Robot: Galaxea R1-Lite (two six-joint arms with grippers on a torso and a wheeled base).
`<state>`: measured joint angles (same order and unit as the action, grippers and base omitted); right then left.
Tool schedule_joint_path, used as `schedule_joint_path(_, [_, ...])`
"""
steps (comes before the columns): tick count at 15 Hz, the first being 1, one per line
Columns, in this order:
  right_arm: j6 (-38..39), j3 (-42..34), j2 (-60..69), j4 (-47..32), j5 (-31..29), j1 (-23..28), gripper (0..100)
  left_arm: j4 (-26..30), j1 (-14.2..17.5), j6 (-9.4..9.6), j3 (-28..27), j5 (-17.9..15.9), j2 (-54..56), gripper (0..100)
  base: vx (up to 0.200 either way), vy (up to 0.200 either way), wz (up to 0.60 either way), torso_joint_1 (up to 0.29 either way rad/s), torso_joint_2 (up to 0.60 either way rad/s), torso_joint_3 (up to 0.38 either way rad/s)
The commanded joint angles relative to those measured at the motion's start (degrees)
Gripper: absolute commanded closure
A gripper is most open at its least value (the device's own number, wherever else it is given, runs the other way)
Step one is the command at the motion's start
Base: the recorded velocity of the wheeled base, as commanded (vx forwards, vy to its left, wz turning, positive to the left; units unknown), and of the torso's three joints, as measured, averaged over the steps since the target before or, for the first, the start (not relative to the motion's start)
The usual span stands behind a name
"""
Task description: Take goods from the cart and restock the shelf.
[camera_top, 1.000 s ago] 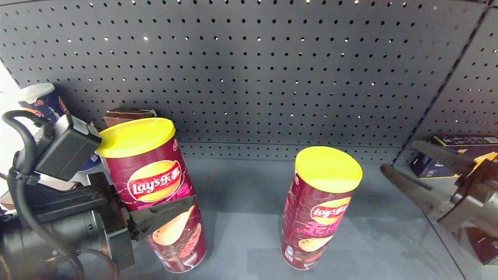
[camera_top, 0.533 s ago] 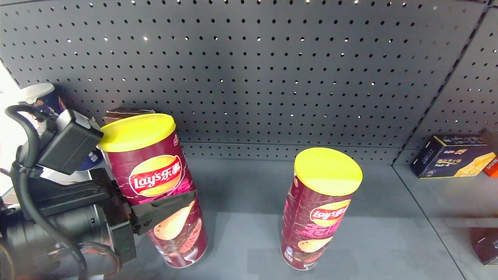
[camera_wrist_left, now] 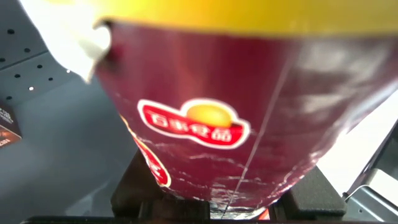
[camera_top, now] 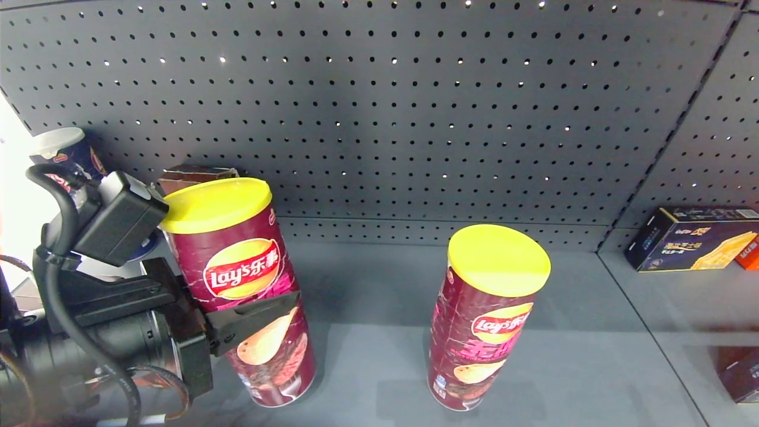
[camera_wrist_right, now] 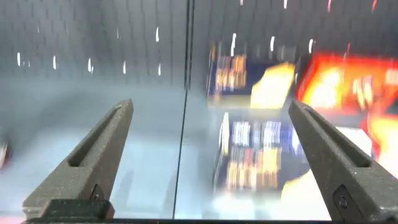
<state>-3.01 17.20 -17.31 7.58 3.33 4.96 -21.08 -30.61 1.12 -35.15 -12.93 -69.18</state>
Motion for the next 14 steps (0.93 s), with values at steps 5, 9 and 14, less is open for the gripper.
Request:
schedule_joint_path(5, [-10.9,-17.2,11.5,4.4,1.2,0.7,0,0.0,-0.1,0.2,-0.6,0.1,0.2,100,0.0,0.0,0.0,0.0,0.0,0.0])
schedule_joint_path(9, [-10.6,-17.2,11.6,-2.7,-3.4,0.7,0,-0.8,-0.2,0.11,-0.5,0.0,1.1,100,0.0,0.0,0.0,0.0,0.0,0.0])
schedule_joint_path(14, [3.7,-17.2,11.5,-4.2,-9.6,0.7,0,-0.9,-0.2,0.11,-1.0,0.0,1.0,100,0.0,0.0,0.0,0.0,0.0,0.0])
